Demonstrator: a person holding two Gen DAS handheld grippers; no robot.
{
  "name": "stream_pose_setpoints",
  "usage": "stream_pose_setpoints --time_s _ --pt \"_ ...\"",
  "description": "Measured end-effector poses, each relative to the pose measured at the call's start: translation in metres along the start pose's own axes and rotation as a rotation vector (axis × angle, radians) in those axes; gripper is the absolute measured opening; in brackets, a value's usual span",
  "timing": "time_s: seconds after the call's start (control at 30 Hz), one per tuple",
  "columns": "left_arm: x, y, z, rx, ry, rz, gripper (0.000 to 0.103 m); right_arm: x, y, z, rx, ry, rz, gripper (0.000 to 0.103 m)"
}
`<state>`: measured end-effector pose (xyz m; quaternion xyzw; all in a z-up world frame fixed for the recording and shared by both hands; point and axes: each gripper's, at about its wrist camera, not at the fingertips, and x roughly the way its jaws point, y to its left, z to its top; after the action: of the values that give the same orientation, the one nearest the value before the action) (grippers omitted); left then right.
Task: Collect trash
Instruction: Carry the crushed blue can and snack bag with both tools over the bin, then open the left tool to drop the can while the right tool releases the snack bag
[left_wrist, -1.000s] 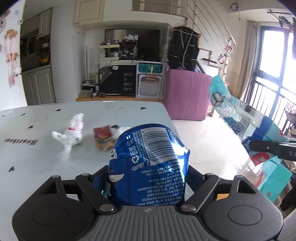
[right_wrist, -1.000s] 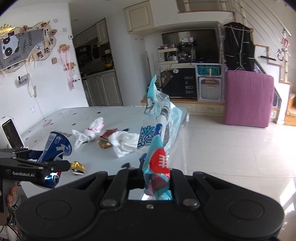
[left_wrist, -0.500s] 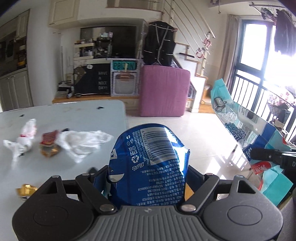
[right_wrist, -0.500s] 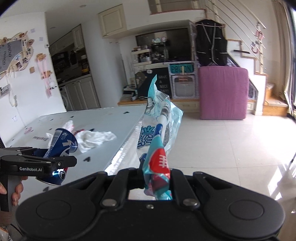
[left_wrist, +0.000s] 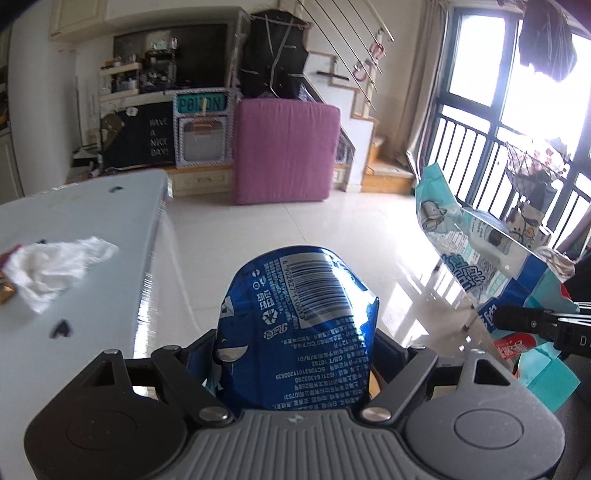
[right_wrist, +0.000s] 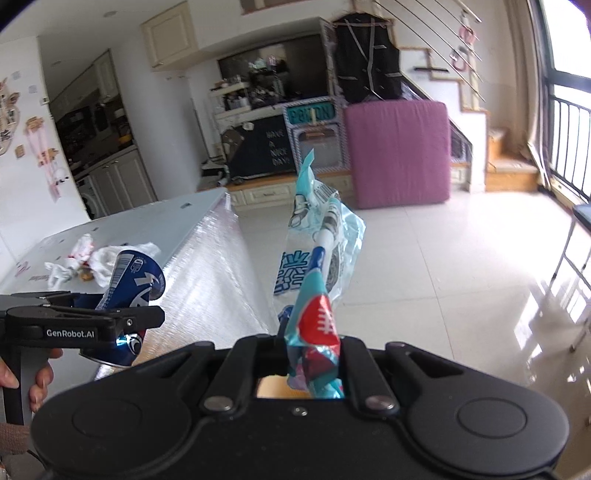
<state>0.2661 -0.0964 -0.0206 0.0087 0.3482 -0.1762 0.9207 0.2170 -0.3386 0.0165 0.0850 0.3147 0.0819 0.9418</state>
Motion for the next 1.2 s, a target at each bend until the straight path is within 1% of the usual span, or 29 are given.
stream_pose_setpoints --time_s 0.2,0.3,0.37,0.47,0.53,0.6,0.7,0.8,0.87,0.93,1.0,1.07,1.2 --pt "0.043 -0.019 -0.011 0.001 0.079 -0.024 0.084 0.02 -0.034 -0.018 0.077 0.083 -0.024 0.009" --pt "0.068 -0.023 -0.019 -0.005 0.125 -0.028 0.084 0.036 -0.048 -0.027 0.112 0.143 -0.022 0.009" --pt "0.083 -0.021 -0.025 -0.015 0.153 -0.027 0.084 0.047 -0.051 -0.033 0.096 0.181 -0.027 0.009" --pt "0.106 -0.017 -0.035 -0.037 0.194 -0.022 0.084 0.07 -0.053 -0.038 0.057 0.266 -0.013 0.009" --pt "0.119 -0.013 -0.042 -0.049 0.219 -0.017 0.084 0.086 -0.056 -0.041 0.067 0.325 -0.005 0.009" --pt "0.131 -0.008 -0.05 -0.066 0.24 -0.01 0.084 0.102 -0.06 -0.044 0.101 0.391 0.003 0.009" --pt "0.148 0.001 -0.059 -0.1 0.264 0.004 0.084 0.127 -0.066 -0.047 0.179 0.477 0.041 0.009" --pt "0.165 0.008 -0.067 -0.125 0.287 0.028 0.084 0.154 -0.07 -0.051 0.261 0.559 0.054 0.009" --pt "0.175 0.013 -0.069 -0.148 0.295 0.033 0.084 0.174 -0.074 -0.056 0.324 0.617 0.061 0.009" --pt "0.184 0.015 -0.073 -0.162 0.305 0.033 0.084 0.191 -0.075 -0.061 0.357 0.668 0.053 0.009" --pt "0.189 0.014 -0.078 -0.173 0.32 0.018 0.084 0.211 -0.074 -0.066 0.348 0.707 0.039 0.009" --pt "0.195 0.012 -0.086 -0.195 0.357 -0.025 0.084 0.231 -0.068 -0.067 0.3 0.747 0.027 0.01" --pt "0.209 0.008 -0.105 -0.251 0.447 -0.142 0.084 0.269 -0.056 -0.068 0.126 0.843 0.041 0.012"
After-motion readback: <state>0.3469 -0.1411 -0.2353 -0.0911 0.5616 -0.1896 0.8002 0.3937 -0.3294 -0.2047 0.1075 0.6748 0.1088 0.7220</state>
